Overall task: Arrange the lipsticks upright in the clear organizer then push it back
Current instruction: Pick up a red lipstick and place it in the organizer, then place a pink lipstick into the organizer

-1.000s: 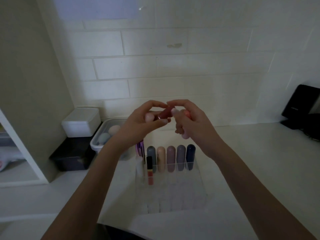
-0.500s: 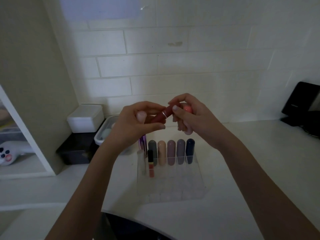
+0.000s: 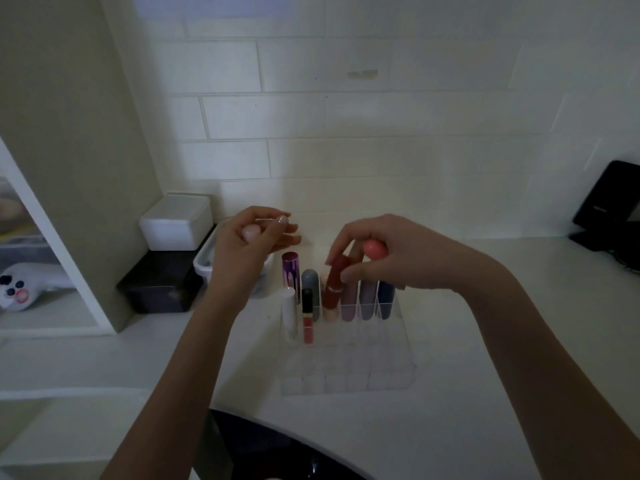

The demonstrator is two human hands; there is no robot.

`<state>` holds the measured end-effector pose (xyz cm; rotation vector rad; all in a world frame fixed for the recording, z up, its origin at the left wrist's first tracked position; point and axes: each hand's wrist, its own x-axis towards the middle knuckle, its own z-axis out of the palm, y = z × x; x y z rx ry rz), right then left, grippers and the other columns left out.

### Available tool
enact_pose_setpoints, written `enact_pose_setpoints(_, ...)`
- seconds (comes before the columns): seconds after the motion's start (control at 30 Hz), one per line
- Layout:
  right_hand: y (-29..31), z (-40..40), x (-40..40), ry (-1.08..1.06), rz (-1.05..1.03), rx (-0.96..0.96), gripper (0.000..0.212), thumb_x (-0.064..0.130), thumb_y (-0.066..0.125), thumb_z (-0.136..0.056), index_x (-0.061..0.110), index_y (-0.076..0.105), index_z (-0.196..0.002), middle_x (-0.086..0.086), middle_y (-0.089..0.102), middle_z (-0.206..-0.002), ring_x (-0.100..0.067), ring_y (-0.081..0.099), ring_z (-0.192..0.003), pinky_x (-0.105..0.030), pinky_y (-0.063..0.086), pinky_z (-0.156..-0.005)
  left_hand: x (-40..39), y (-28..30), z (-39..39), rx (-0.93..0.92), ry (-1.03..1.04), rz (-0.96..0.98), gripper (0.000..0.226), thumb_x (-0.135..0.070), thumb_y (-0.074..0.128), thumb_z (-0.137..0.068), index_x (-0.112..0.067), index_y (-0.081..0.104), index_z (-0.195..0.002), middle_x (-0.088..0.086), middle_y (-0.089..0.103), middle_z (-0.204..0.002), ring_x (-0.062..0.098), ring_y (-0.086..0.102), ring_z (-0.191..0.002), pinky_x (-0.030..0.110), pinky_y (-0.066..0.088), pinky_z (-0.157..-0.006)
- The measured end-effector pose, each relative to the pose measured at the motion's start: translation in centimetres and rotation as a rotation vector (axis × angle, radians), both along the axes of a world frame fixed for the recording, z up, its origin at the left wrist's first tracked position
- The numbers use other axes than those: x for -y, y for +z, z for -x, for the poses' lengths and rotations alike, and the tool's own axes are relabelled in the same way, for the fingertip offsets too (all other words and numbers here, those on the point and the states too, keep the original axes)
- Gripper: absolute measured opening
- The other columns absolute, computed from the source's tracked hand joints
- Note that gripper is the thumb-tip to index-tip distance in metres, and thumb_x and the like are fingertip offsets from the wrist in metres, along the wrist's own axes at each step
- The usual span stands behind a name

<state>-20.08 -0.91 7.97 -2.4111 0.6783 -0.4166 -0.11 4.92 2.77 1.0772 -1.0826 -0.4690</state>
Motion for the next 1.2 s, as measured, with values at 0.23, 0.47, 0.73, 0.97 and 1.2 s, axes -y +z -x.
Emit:
enact_pose_setpoints(0.23,-0.7,-1.2,-0.9,0.078,-0.069,-0.12,0.014,0.022,0.068,-0.084,0.029,0.065,-0.096,-0.013,0.074,-0.079,-0.029,0.072,-0.062,-0.051,0.059,-0.051,1.1,-1.8,-0.2,-0.002,-0.004,-0.045,0.016,-0.007,0.061,-0.085,-0.019,0.065,-0.077,-0.003,0.073,-0.069,0.013,0.071,-0.065,0.025,0.056,-0.063)
enact_pose_setpoints(0.47,-0.4,-0.6,-0.7,0.06,-0.069,-0.121,0.014,0.013,0.066,-0.084,0.021,0.066,-0.095,-0.012,0.075,-0.077,-0.027,0.073,-0.062,-0.051,0.06,-0.054,1.1,-2.5,0.5,-0.024,-0.031,-0.085,0.013,-0.005,0.058,-0.086,-0.015,0.063,-0.079,0.004,0.069,-0.075,0.009,0.07,-0.065,0.021,0.056,-0.059)
enact_pose_setpoints(0.73,-2.1,-2.2,-1.2,0.023,0.055,-0.344,0.016,0.018,0.065,-0.08,0.032,0.067,-0.088,-0.01,0.073,-0.081,-0.033,0.071,-0.076,-0.042,0.059,-0.059,1.8,-3.8,0.8,-0.141,-0.08,-0.17,0.012,-0.008,0.059,-0.086,-0.015,0.063,-0.077,-0.005,0.073,-0.064,0.007,0.069,-0.064,0.018,0.054,-0.057)
enact_pose_setpoints(0.97,-0.4,-1.1,-0.1,-0.089,-0.133,0.327,0.016,0.025,0.052,-0.093,0.024,0.066,-0.1,0.003,0.057,-0.063,-0.008,0.055,-0.055,-0.023,0.052,-0.06,0.8,-2.7,0.7,-0.146,0.286,-0.037,0.011,-0.018,0.06,-0.087,-0.019,0.06,-0.076,-0.012,0.065,-0.053,-0.002,0.055,-0.049,0.012,0.046,-0.05)
enact_pose_setpoints(1.2,-0.2,-1.2,0.2,-0.011,-0.717,0.685,0.024,0.003,0.035,-0.098,0.006,0.058,-0.099,-0.011,0.063,-0.09,-0.023,0.067,-0.088,-0.033,0.056,-0.087,-3.0,0.9,4.2,0.633,0.523,0.204,0.016,-0.033,0.054,-0.086,-0.02,0.062,-0.082,-0.015,0.054,-0.064,0.008,0.055,-0.063,0.016,0.044,-0.057)
